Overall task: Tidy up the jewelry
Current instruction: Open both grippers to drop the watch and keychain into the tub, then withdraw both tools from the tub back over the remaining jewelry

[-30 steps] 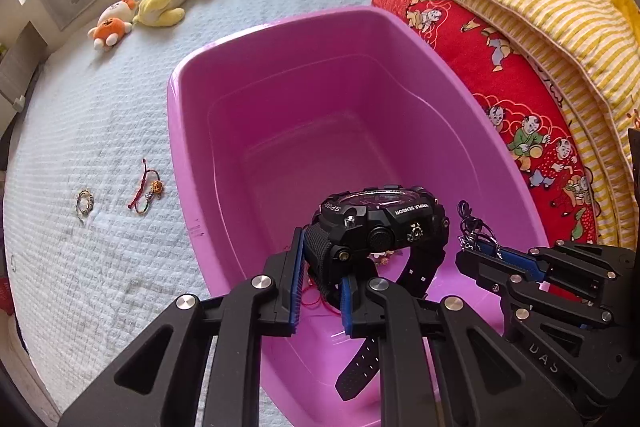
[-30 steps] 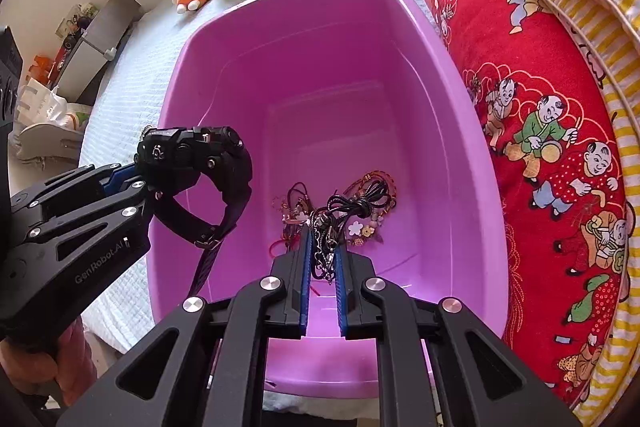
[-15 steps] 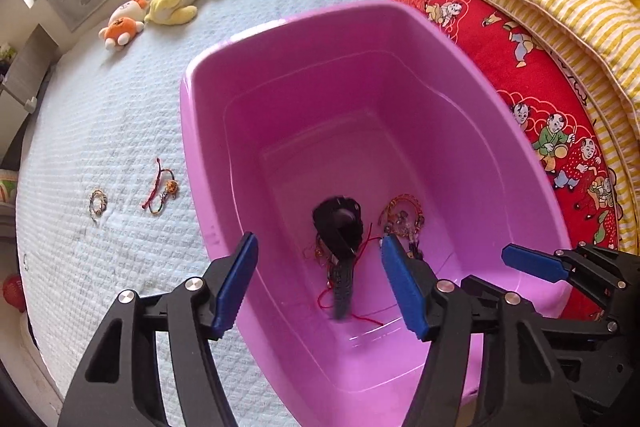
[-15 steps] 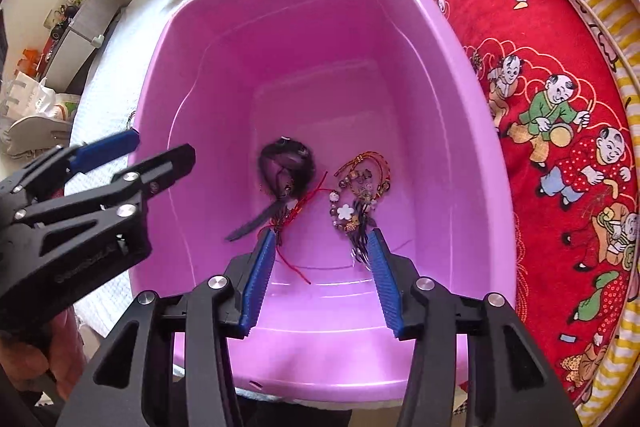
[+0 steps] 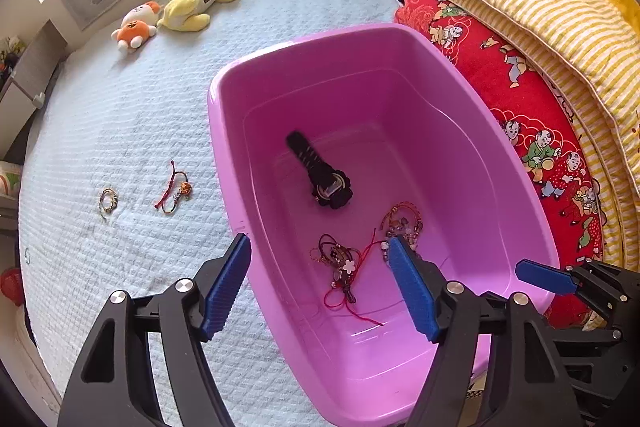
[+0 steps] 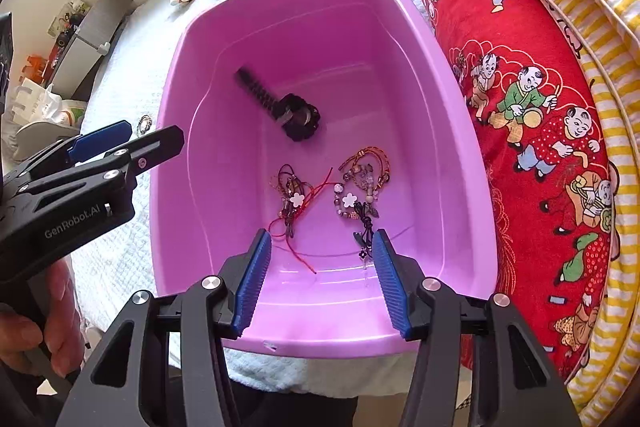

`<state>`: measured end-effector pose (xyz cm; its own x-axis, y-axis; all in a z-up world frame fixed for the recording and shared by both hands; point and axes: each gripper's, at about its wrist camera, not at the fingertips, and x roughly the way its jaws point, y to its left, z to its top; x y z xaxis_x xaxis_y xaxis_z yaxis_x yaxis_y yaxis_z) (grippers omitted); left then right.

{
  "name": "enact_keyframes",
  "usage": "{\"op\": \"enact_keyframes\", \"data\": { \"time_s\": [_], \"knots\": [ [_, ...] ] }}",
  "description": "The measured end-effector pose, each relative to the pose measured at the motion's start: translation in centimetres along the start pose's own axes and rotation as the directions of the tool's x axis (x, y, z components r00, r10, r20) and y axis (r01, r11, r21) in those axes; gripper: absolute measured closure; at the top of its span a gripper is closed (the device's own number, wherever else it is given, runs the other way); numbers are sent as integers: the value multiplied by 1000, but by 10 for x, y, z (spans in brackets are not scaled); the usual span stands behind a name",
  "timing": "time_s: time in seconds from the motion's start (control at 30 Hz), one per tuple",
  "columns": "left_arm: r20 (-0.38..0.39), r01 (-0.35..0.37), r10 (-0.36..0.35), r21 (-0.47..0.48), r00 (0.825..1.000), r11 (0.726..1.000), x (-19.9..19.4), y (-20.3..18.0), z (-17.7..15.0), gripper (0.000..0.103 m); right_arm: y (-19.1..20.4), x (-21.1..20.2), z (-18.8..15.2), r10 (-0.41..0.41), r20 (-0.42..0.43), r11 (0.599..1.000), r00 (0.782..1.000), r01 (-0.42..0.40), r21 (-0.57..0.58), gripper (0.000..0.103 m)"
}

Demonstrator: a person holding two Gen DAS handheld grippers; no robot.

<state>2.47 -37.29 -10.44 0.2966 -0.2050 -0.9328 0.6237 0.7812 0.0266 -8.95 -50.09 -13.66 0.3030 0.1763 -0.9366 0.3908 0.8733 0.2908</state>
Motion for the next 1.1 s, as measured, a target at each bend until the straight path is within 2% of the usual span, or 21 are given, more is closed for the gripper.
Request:
{"op": "enact_keyframes", "data": {
  "time_s": [0.3, 0.37, 0.73, 0.9, 1.1],
  "knots": [
    [2, -1, 1, -33, 1000, 999, -16, 8, -5, 26, 13, -11, -6, -2, 5, 1000, 1000, 2, -21, 49],
    [5, 0, 0, -45, 1000, 999, -21, 10, -7, 22, 16, -14, -7, 0, 4, 1000, 1000, 0, -27, 46],
    [13, -6, 7, -85, 1000, 996, -41, 26, -19, 16, 37, -26, -13, 20, -4, 996, 1000, -20, -85, 41],
    [25, -18, 21, -107, 999, 994, -54, 40, -36, 15, 55, -30, -19, 43, -30, 991, 999, -46, -129, 37],
    [20, -35, 40, -207, 999, 978, -69, 77, -71, 14, 87, -25, -25, 70, -62, 973, 996, -82, -215, 36]
  ]
}}
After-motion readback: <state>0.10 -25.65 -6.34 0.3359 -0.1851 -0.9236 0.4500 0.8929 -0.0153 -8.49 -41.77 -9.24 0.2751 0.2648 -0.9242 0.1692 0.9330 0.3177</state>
